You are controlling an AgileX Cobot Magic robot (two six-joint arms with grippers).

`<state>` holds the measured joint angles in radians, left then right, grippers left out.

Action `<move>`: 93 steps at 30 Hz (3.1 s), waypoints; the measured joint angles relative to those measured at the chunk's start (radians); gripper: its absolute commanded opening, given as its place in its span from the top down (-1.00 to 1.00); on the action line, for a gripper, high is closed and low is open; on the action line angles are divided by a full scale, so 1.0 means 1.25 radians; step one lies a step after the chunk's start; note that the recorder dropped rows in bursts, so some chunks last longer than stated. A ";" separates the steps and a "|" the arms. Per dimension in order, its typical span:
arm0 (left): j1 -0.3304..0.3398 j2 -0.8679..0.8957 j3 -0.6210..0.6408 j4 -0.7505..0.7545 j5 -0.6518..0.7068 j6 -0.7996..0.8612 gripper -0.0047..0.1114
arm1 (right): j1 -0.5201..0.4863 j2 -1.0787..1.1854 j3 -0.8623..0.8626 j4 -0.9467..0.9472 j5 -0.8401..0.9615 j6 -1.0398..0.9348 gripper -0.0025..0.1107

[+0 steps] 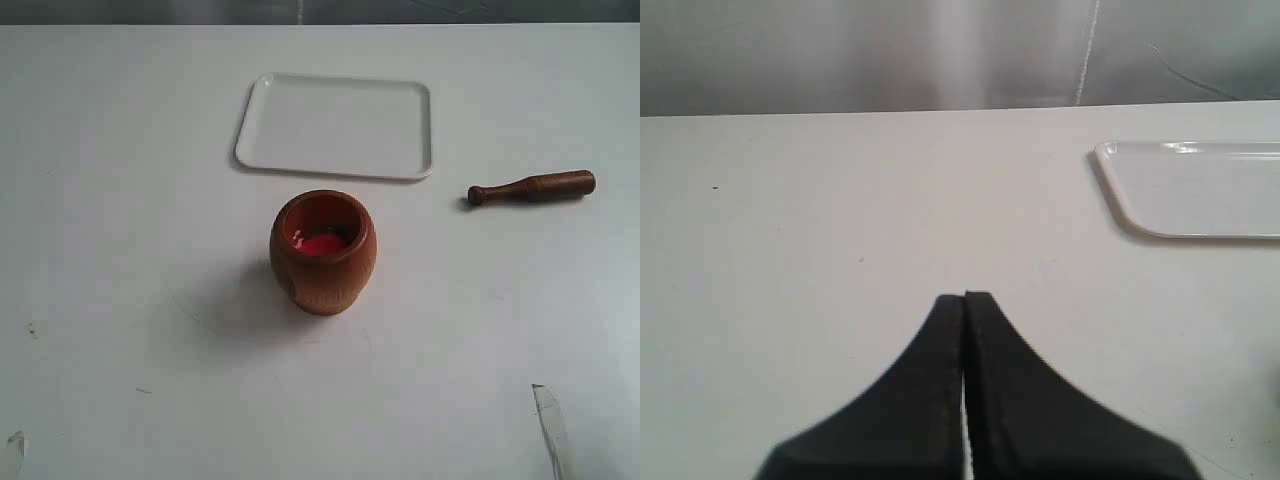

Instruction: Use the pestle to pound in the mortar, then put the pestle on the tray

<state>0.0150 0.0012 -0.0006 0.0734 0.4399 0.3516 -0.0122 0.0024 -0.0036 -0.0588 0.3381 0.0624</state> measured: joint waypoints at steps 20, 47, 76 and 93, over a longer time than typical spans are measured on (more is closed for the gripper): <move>0.000 0.000 0.000 0.000 0.000 0.000 0.92 | 0.000 0.000 0.000 0.205 -0.556 0.083 0.96; 0.000 0.000 0.000 0.000 0.000 0.000 0.92 | 0.000 0.685 -0.548 -1.129 -0.558 0.895 0.96; 0.000 0.000 0.000 0.000 0.000 0.000 0.92 | 0.276 1.245 -0.998 0.218 0.599 -0.977 0.96; 0.000 0.000 0.000 0.000 0.000 0.000 0.92 | 0.344 1.528 -1.004 -0.028 0.509 -0.950 0.00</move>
<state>0.0150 0.0012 -0.0006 0.0734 0.4399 0.3516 0.4181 1.9123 -1.2585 -0.0937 0.9742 -1.1245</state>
